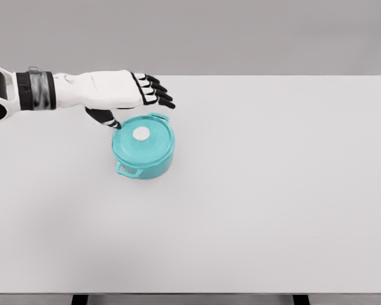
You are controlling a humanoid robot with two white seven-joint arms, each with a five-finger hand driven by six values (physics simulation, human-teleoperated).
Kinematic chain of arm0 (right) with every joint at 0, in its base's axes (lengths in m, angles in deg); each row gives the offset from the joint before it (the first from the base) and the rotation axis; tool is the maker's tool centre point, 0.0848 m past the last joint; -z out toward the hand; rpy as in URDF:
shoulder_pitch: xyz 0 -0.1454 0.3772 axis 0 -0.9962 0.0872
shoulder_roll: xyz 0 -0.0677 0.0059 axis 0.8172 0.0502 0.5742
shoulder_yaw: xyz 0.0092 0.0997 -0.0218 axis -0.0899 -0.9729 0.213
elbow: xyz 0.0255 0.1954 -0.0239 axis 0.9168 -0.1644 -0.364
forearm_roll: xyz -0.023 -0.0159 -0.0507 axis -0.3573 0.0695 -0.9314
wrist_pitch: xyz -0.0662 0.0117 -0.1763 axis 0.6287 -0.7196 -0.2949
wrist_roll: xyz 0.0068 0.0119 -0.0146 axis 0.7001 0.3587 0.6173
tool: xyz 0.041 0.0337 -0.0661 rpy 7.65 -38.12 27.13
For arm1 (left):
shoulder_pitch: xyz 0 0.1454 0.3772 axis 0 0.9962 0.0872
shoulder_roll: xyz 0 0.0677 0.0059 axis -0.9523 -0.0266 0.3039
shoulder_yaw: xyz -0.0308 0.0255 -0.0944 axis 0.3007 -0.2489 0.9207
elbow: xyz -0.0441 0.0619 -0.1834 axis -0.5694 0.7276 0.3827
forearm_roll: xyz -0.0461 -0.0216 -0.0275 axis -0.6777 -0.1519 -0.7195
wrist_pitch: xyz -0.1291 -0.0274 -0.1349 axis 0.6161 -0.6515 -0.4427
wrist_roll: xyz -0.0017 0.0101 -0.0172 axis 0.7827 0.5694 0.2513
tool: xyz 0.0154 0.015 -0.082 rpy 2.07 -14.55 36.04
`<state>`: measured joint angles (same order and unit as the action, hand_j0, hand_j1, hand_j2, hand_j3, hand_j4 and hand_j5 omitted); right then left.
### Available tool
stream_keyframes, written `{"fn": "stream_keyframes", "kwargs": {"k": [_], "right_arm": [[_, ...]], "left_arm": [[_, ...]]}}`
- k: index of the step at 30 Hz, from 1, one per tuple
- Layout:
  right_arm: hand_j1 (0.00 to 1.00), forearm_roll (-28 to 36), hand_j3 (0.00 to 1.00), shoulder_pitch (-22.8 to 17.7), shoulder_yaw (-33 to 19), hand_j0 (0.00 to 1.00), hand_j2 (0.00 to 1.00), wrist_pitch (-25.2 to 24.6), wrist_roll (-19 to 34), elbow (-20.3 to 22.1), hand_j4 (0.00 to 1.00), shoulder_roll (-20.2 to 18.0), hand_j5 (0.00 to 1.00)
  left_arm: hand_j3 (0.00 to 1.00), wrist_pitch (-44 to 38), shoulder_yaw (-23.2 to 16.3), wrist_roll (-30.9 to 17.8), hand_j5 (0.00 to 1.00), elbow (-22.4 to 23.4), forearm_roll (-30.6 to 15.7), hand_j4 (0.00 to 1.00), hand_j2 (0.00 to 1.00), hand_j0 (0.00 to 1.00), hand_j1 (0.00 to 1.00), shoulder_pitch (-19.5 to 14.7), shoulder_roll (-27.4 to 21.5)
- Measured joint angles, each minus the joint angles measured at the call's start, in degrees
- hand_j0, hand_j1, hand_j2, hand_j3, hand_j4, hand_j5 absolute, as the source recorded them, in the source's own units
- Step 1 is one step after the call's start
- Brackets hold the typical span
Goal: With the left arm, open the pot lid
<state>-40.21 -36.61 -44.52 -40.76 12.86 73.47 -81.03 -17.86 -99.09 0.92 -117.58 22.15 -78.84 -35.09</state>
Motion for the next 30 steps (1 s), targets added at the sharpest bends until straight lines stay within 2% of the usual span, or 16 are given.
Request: {"fn": "stream_keyframes", "kwargs": {"k": [3, 8, 18, 21, 30], "right_arm": [[1.00, 0.0, 1.00, 0.0, 0.0, 1.00, 1.00, 0.0, 0.0, 0.0, 1.00, 0.0, 1.00], [1.00, 0.0, 1.00, 0.0, 0.0, 1.00, 1.00, 0.0, 0.0, 0.0, 1.00, 0.0, 1.00], [1.00, 0.0, 1.00, 0.0, 0.0, 1.00, 1.00, 0.0, 0.0, 0.0, 1.00, 0.0, 1.00], [1.00, 0.0, 1.00, 0.0, 0.0, 1.00, 1.00, 0.0, 0.0, 0.0, 1.00, 0.0, 1.00], [1.00, 0.0, 1.00, 0.0, 0.0, 1.00, 1.00, 0.0, 0.0, 0.0, 1.00, 0.0, 1.00]], "left_arm": [[1.00, 0.0, -4.6, 0.1, 1.00, 0.8, -1.2, 1.00, 1.00, 1.00, 1.00, -1.0, 0.3], [1.00, 0.1, -7.6, 0.2, 1.00, 1.3, -1.9, 1.00, 1.00, 1.00, 1.00, -1.1, 0.5], [1.00, 0.0, -8.4, -0.2, 1.00, 1.8, -1.7, 1.00, 1.00, 1.00, 1.00, -1.1, 1.4], [0.92, 0.0, -8.5, -0.3, 0.92, 2.7, -1.6, 0.92, 0.92, 0.92, 0.92, -1.1, 1.4], [0.88, 0.0, -8.5, -0.4, 0.88, 3.4, -1.0, 0.88, 0.88, 0.88, 0.88, -1.1, 1.0]]}}
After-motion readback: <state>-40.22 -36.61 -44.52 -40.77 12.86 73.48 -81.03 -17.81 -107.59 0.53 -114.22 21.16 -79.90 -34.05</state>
